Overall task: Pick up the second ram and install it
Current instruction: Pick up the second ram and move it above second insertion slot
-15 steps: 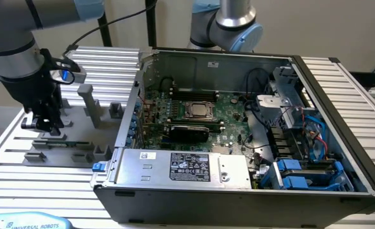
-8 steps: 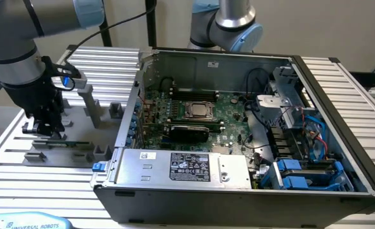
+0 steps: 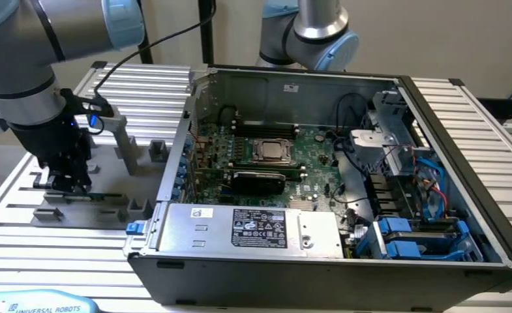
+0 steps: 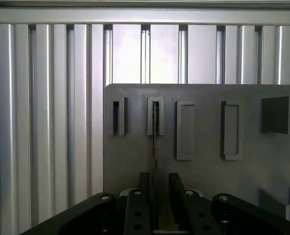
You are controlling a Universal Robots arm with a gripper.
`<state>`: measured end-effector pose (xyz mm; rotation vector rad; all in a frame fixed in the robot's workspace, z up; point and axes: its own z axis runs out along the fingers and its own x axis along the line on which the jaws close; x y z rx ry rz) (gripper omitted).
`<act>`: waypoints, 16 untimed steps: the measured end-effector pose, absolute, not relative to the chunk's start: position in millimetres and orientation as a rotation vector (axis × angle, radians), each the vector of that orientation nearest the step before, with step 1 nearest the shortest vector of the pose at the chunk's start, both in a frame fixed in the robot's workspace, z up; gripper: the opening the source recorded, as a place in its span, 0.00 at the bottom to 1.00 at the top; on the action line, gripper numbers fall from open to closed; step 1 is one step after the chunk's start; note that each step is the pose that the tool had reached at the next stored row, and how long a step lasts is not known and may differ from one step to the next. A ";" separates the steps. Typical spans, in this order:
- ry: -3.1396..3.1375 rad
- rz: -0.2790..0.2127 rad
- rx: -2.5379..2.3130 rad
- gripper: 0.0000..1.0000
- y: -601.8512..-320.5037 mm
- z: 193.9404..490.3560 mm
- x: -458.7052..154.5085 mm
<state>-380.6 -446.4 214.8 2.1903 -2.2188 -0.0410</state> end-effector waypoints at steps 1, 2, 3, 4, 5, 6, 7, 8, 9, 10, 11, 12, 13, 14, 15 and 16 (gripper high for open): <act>-2.222 -0.041 2.187 0.31 -446.4 213.5 -380.6; -2.224 -0.041 2.185 0.31 -446.4 212.5 -380.6; -2.225 -0.041 2.184 0.31 -446.4 211.6 -380.6; -2.226 -0.041 2.183 0.31 -446.4 210.7 -380.6; -2.227 -0.041 2.182 0.31 -446.5 210.0 -380.6; -2.227 -0.041 2.182 0.31 -446.5 209.3 -380.5; -2.228 -0.041 2.181 0.31 -446.7 208.5 -380.4; -2.229 -0.041 2.180 0.31 -446.8 207.6 -380.2; -2.229 -0.041 2.180 0.31 -446.9 206.4 -380.1; -2.230 -0.041 2.179 0.31 -447.0 204.9 -379.9; -2.230 -0.041 2.179 0.31 -446.9 203.3 -379.7; -2.230 -0.041 2.179 0.31 -447.0 201.9 -379.5; -2.231 -0.041 2.178 0.31 -447.0 200.7 -379.3; -2.231 -0.041 2.178 0.31 -447.0 199.9 -379.2; -2.231 -0.041 2.178 0.31 -447.0 199.2 -379.1; -2.231 -0.041 2.178 0.31 -447.0 198.6 -379.0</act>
